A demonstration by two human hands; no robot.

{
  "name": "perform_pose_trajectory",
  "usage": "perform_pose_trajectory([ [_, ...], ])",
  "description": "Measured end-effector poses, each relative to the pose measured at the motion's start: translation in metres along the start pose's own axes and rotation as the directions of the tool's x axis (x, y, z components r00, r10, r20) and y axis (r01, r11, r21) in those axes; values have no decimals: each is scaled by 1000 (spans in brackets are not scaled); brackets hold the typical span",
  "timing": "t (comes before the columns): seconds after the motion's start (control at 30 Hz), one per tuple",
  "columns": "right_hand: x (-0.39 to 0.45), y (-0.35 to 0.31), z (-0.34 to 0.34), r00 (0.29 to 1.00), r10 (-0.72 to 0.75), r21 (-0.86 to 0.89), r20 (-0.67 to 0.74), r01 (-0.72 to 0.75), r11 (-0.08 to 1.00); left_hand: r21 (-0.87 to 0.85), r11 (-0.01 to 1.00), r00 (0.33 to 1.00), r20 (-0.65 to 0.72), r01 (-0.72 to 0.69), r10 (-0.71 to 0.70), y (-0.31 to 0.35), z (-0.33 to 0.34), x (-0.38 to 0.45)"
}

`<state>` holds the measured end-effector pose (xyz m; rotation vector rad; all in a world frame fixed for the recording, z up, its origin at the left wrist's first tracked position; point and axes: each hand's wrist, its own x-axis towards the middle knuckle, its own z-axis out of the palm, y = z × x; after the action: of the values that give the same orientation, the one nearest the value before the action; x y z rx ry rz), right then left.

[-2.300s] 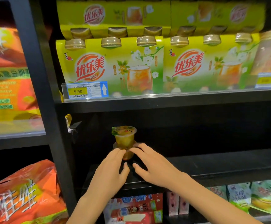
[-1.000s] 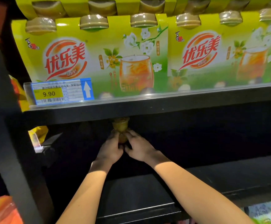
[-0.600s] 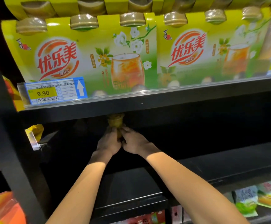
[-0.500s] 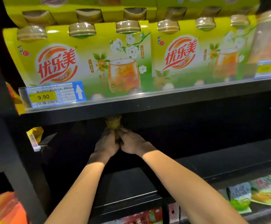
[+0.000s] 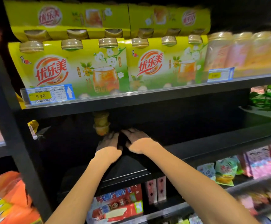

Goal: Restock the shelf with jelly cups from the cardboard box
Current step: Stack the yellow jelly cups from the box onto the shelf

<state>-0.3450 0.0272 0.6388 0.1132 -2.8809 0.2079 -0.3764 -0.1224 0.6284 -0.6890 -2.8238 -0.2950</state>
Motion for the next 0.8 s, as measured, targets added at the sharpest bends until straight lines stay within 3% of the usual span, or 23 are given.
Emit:
perform_pose_trajectory([
  [0.13, -47, 22, -10, 998, 62, -16, -2, -62, 998, 22, 1000, 999, 39, -3, 2, 34, -3, -30],
  [0.27, -93, 43, -25, 995, 104, -23, -9, -104, 994, -10, 990, 990, -9, -143, 142, 73, -8, -53],
  [0.37, -131, 56, -39, 993, 113, 33, -42, -112, 993, -118, 965, 971, -81, -234, 225, 108, -11, -75],
  [0.6, -229, 76, -52, 983, 184, 196, -27, -176, 965, -187, 893, 912, -130, -409, 390, 185, 10, -136],
  [0.8, -304, 83, -17, 975, 218, 249, 41, -221, 943, -170, 878, 892, -26, -448, 451, 214, 62, -195],
])
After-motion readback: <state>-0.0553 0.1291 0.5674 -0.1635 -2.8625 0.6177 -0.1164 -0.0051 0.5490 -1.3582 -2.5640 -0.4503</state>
